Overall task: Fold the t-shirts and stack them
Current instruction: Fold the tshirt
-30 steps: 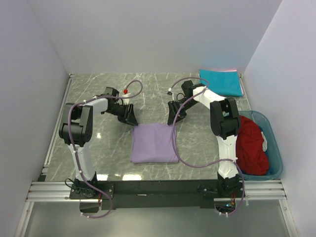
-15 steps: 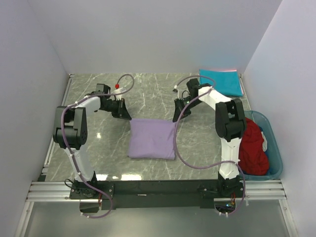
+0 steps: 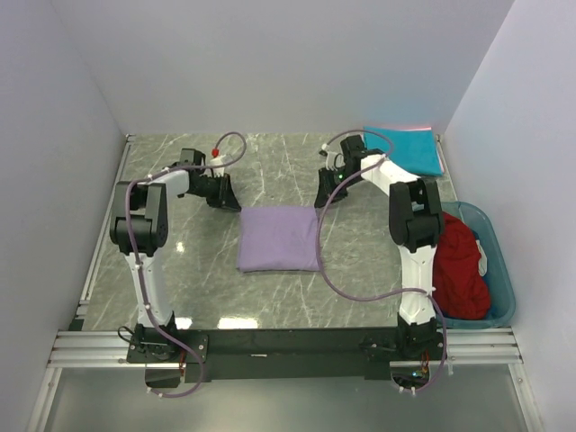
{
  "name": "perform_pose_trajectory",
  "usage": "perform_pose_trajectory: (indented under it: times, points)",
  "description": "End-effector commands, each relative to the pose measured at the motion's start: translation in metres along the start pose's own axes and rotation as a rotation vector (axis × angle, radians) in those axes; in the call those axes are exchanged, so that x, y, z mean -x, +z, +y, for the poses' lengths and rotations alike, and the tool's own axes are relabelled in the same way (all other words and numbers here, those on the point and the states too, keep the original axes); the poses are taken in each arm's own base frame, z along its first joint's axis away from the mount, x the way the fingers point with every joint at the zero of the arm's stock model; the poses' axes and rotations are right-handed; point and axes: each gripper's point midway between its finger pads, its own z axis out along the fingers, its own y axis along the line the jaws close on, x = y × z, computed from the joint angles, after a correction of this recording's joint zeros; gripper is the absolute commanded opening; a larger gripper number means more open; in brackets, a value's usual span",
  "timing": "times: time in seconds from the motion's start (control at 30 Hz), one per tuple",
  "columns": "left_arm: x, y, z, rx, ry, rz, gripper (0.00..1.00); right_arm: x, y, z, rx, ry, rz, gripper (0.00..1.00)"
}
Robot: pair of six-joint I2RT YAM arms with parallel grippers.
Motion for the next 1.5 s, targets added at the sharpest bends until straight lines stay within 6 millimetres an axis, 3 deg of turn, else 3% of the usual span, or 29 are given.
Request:
perform_pose_trajectory:
  times: [0.0,0.07,0.1,0.13,0.17,0.23,0.27,0.3,0.4,0.47,0.53,0.6,0.63,0.73,0.77,0.87,1.03,1.13,1.17,1.27,1.37,1.47]
  points:
    - [0.038,-0.016,0.02,0.092,0.049,-0.098,0.24,0.05,-0.021,-0.011,-0.102,-0.049,-0.119,0.28]
    - [0.056,-0.04,0.009,0.085,0.049,-0.174,0.49,0.068,-0.044,0.002,-0.115,-0.082,-0.174,0.46]
    - [0.064,-0.051,0.0,0.076,0.072,-0.21,0.66,0.072,-0.053,0.008,-0.117,-0.091,-0.19,0.62]
    - [0.066,-0.059,-0.012,0.063,0.089,-0.227,0.78,0.074,-0.063,0.017,-0.108,-0.103,-0.208,0.67]
    - [0.067,-0.078,-0.038,0.027,0.133,-0.257,0.89,0.075,-0.081,0.035,-0.089,-0.129,-0.239,0.72]
    - [0.057,-0.092,-0.067,-0.047,0.139,-0.261,0.99,0.068,-0.094,0.057,-0.029,-0.134,-0.255,0.75]
    - [0.041,-0.099,-0.082,-0.081,0.123,-0.254,0.99,0.049,-0.097,0.081,0.062,-0.117,-0.232,0.76]
    - [0.027,-0.098,-0.103,-0.172,0.108,-0.226,1.0,0.037,-0.096,0.092,0.105,-0.093,-0.212,0.77]
    - [-0.029,-0.086,-0.126,-0.249,0.003,-0.113,0.99,-0.024,-0.075,0.12,0.19,-0.06,-0.055,0.78]
    - [-0.066,-0.076,-0.123,-0.243,-0.103,-0.054,0.99,-0.064,-0.064,0.118,0.2,-0.019,0.033,0.78]
    - [-0.086,-0.07,-0.113,-0.2,-0.18,-0.022,0.99,-0.099,-0.056,0.108,0.176,0.013,0.109,0.78]
    - [-0.104,-0.07,-0.107,-0.15,-0.172,-0.008,0.99,-0.119,-0.057,0.098,0.138,0.004,0.147,0.78]
    - [-0.106,-0.07,-0.108,-0.14,-0.168,-0.003,0.94,-0.128,-0.056,0.096,0.135,0.013,0.163,0.77]
    - [-0.116,-0.064,-0.118,-0.169,-0.139,0.082,0.65,-0.158,-0.049,0.09,0.148,0.051,0.212,0.73]
    - [-0.123,-0.058,-0.123,-0.17,-0.13,0.116,0.48,-0.162,-0.047,0.089,0.146,0.057,0.219,0.72]
    - [-0.14,-0.041,-0.125,-0.145,-0.096,0.236,0.36,-0.166,-0.041,0.085,0.16,0.076,0.245,0.69]
    - [-0.161,-0.032,-0.105,-0.059,-0.138,0.355,0.35,-0.17,-0.027,0.081,0.191,0.11,0.276,0.67]
    - [-0.161,-0.025,-0.1,-0.063,-0.165,0.361,0.4,-0.164,-0.019,0.08,0.213,0.118,0.285,0.61]
    - [-0.158,-0.022,-0.1,-0.072,-0.174,0.354,0.4,-0.166,-0.012,0.075,0.215,0.14,0.303,0.52]
    - [-0.143,-0.012,-0.096,-0.097,-0.178,0.334,0.37,-0.152,-0.001,0.066,0.209,0.153,0.297,0.37]
    - [-0.111,-0.008,-0.081,-0.082,-0.175,0.25,0.35,-0.126,-0.001,0.048,0.165,0.152,0.229,0.1]
    - [-0.079,-0.011,-0.068,-0.065,-0.153,0.188,0.34,-0.097,-0.008,0.034,0.132,0.142,0.169,0.0]
